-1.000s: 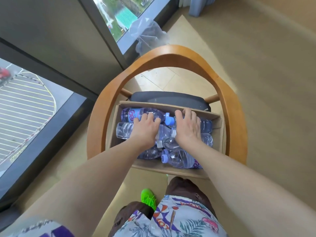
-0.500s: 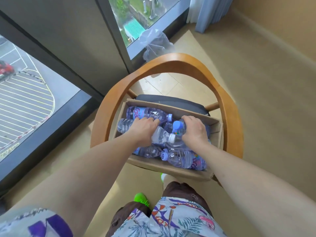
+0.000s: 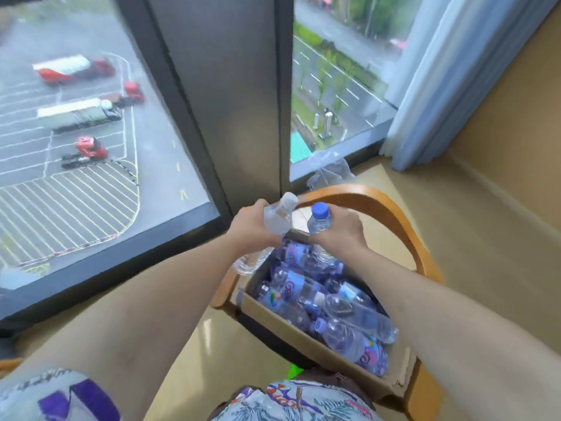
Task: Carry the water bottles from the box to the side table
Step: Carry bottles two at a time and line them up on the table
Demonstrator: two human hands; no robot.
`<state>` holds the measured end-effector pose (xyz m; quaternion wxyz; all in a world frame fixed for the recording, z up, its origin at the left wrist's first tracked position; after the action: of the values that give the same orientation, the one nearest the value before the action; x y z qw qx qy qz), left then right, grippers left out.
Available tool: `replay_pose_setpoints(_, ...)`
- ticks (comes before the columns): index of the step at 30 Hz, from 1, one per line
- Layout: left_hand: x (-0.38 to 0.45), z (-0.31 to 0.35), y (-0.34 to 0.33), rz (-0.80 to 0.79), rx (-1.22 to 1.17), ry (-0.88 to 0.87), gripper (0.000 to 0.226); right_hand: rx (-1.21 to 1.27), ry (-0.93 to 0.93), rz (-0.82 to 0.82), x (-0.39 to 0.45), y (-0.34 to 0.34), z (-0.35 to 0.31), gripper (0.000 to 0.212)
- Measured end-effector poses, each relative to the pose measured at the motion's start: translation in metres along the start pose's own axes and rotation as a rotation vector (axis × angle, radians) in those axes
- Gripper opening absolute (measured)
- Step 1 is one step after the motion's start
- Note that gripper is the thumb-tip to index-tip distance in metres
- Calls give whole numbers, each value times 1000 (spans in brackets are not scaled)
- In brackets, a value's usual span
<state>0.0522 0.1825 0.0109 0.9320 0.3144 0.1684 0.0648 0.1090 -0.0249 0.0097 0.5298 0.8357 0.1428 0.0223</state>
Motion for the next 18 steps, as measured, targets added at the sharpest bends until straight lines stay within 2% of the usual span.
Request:
replay_pose_setpoints(3, -24, -14, 58, 166, -74, 77, 57, 64, 109, 27, 5, 10, -61, 42)
replay_pose_setpoints(9, -105, -64, 171, 487, -236, 199, 62, 144, 344, -5, -14, 1, -201, 40)
replay_pose_setpoints(13, -184, -100, 239, 664, -282, 242, 68, 174, 514, -58, -54, -16, -295, 37)
replay_pose_setpoints(18, -301, -150, 303, 849, -324, 323, 63, 266, 688, -158, -132, -52, -406, 36)
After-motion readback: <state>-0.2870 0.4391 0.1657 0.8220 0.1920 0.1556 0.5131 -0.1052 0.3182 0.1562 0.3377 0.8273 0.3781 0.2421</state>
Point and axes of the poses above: each hand's wrist, its own x-axis towards the middle knuckle, its own y-axis out of the back of the hand, z = x × y, the point moved 4 cm from there along x, towards the middle knuckle, and after that the axes turned 13 degrees about -x, right-handed, at the moved point
